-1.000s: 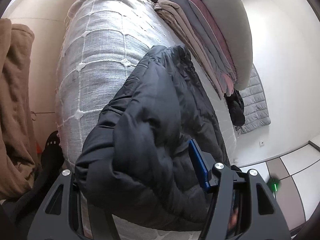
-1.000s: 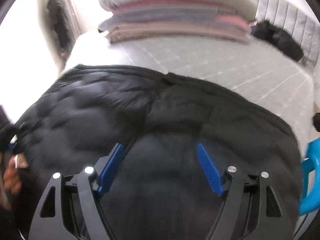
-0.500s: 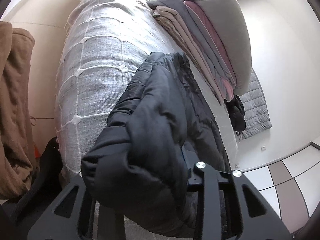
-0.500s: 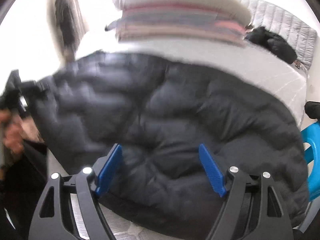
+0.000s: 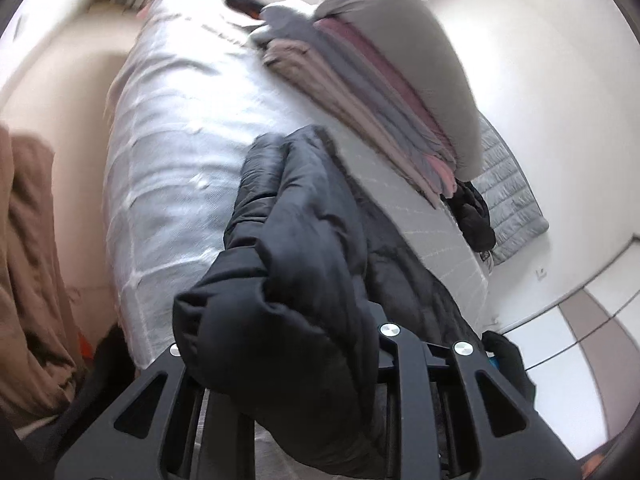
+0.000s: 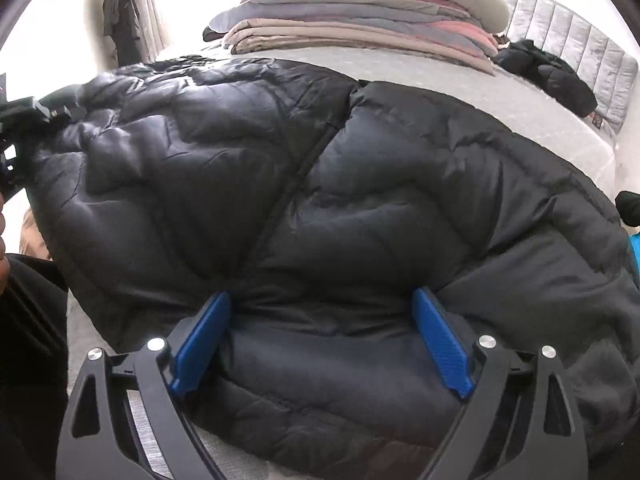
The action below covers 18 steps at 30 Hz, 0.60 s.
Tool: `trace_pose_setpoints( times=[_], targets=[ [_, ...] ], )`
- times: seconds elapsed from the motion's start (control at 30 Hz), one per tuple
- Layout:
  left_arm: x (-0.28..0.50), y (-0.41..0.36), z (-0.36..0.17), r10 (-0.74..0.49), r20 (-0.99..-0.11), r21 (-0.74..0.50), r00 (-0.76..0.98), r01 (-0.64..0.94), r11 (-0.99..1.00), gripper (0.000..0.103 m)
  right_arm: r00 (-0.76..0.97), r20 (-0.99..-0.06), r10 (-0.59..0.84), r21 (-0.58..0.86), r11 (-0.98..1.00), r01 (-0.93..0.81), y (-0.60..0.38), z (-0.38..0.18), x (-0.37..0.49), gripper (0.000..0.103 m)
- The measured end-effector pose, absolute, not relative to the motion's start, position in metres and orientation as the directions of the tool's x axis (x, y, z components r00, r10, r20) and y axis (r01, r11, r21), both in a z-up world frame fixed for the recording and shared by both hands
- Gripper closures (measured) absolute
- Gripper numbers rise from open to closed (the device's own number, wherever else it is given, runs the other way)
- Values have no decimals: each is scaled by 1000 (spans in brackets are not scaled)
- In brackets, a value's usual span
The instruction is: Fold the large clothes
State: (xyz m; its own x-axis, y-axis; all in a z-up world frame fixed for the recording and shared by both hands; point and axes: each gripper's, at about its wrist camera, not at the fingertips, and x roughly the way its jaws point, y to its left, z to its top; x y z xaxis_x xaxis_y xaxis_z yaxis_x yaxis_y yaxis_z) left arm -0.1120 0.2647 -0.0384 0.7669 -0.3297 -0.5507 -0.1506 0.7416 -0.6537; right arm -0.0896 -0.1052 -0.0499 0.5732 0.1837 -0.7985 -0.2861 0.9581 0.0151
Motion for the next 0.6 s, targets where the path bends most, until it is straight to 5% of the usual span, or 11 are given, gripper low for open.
trace_pose_setpoints(
  times=[0.17, 0.27, 0.37, 0.6],
  targets=[
    [-109, 227, 11, -304, -533, -566, 789, -65, 822, 83, 562, -803, 198, 33, 957, -290, -111, -51, -86, 14],
    [-109, 191, 43, -302, -519, -492, 799, 10, 870, 83, 532, -772, 348, 213, 930, -300, -131, -39, -80, 13],
    [-107, 143, 75, -321, -502, -408, 803, 107, 906, 83, 537, -576, 617, 564, 775, -286, -178, -18, -85, 13],
    [-106, -15, 100, -492, -511, -283, 705, 403, 871, 83, 575, -99, 812, 963, 225, -151, -323, -18, -82, 12]
  ],
)
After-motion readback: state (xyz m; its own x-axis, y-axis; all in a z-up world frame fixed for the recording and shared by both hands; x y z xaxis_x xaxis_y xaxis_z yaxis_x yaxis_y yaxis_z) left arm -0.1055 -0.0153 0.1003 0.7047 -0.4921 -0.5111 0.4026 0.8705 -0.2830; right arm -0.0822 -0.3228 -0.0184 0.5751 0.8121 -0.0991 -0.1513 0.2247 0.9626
